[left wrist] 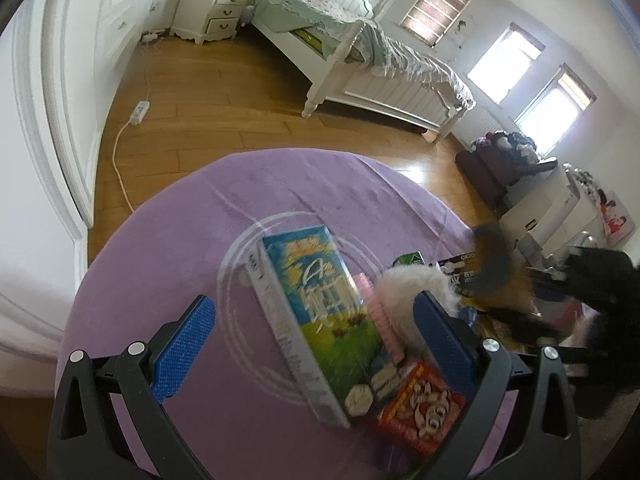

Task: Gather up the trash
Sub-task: 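Grasp the yellow chip bag with the right tool while the left tool grasps the milk carton, then carry the yellow bag and milk carton to the black bin and release both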

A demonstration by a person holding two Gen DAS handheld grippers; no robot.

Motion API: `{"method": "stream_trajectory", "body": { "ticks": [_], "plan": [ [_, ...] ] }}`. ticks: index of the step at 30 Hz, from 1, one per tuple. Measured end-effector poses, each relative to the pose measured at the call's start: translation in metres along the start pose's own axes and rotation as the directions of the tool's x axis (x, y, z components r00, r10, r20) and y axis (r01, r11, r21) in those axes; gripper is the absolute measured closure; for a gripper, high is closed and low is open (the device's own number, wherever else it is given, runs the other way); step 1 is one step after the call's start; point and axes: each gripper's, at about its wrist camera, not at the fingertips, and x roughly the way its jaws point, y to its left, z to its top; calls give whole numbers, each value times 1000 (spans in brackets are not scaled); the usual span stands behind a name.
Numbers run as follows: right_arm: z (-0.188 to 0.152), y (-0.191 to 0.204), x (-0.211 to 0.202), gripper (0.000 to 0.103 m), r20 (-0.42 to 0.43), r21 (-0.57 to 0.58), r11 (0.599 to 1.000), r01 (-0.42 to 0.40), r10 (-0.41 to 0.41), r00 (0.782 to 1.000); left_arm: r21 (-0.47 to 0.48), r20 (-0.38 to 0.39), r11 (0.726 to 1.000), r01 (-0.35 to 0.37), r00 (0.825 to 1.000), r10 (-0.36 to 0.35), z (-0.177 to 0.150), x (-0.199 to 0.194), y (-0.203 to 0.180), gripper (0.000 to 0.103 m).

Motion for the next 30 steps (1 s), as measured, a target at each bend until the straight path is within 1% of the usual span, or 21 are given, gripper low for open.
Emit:
{"method": "stream_trajectory", "body": {
  "ticks": [2, 3, 6, 7, 8, 9, 10, 11, 12, 13, 14, 16, 18, 19, 20, 21, 22, 23, 24, 27, 30],
  "plan": [
    [-10, -14, -22, 84, 83, 132, 991, -6, -6, 997, 15, -8, 1000, -10, 1000, 10, 4, 5, -3, 5],
    [-17, -24, -35, 84, 133, 226, 974, -13, -17, 991, 28, -14, 999, -27, 1000, 27, 5, 9, -7, 5],
    [-38, -48, -64, 84, 248, 483, 870, -98, -29, 968, 58, -40, 990, -130, 990, 132, 7, 26, -13, 8],
    [-48, -52, -70, 84, 271, 541, 830, -135, -20, 962, 55, -50, 987, -150, 987, 153, 7, 30, -11, 15],
    [-59, -61, -74, 84, 306, 626, 754, -198, -4, 952, 41, -59, 985, -167, 984, 170, 6, 33, -6, 22],
    [-71, -67, -76, 84, 334, 693, 676, -250, 6, 942, 20, -51, 989, -149, 987, 150, 6, 31, 0, 23],
    [-82, -68, -76, 84, 351, 736, 614, -284, 13, 936, 11, -36, 990, -139, 990, 139, 5, 27, 5, 31],
    [-88, -64, -78, 84, 358, 756, 583, -296, 9, 934, 26, -28, 989, -145, 989, 145, 4, 22, 6, 32],
    [-99, -63, -78, 84, 373, 783, 535, -317, 4, 928, 39, -26, 988, -149, 988, 150, 4, 19, 8, 35],
    [-111, -63, -76, 84, 402, 803, 475, -359, 14, 916, 58, -22, 989, -137, 990, 139, 1, 15, 8, 39],
    [-116, -60, -73, 84, 423, 811, 437, -389, 22, 906, 76, -24, 989, -127, 991, 129, -1, 10, 8, 43],
    [-132, -60, -65, 84, 489, 820, 321, -473, 35, 872, 92, -26, 991, -94, 995, 97, -6, 1, 8, 50],
    [-145, -62, -59, 84, 519, 820, 264, -508, 30, 854, 80, 10, 996, -31, 999, 31, -13, -16, 8, 53],
    [-150, -58, -62, 84, 529, 819, 247, -518, 26, 848, 72, 54, 997, -6, 999, 3, -16, -33, 8, 53],
    [-161, -58, -64, 84, 556, 811, 208, -547, 18, 831, 71, 94, 997, -4, 996, -3, -19, -48, 6, 53],
    [-166, -51, -66, 84, 574, 804, 184, -565, 10, 819, 69, 124, 998, 4, 992, -12, -22, -60, 3, 53],
    [-174, -50, -70, 84, 587, 798, 166, -579, 3, 810, 61, 161, 997, 36, 986, -45, -25, -78, -1, 53],
    [-187, -51, -75, 84, 610, 787, 134, -603, -18, 792, 54, 183, 997, 63, 980, -72, -27, -90, -5, 53],
    [-195, -49, -81, 84, 620, 781, 119, -613, -32, 784, 54, 205, 995, 87, 974, -97, -31, -103, -13, 53],
    [-225, -35, -104, 84, 646, 763, 83, -641, -88, 758, 100, 230, 983, 153, 958, -173, -40, -126, -45, 53],
    [-271, -27, -137, 84, 638, 767, 59, -639, -179, 749, 197, 178, 948, 249, 942, -284, -49, -133, -105, 53]
  ]
}}
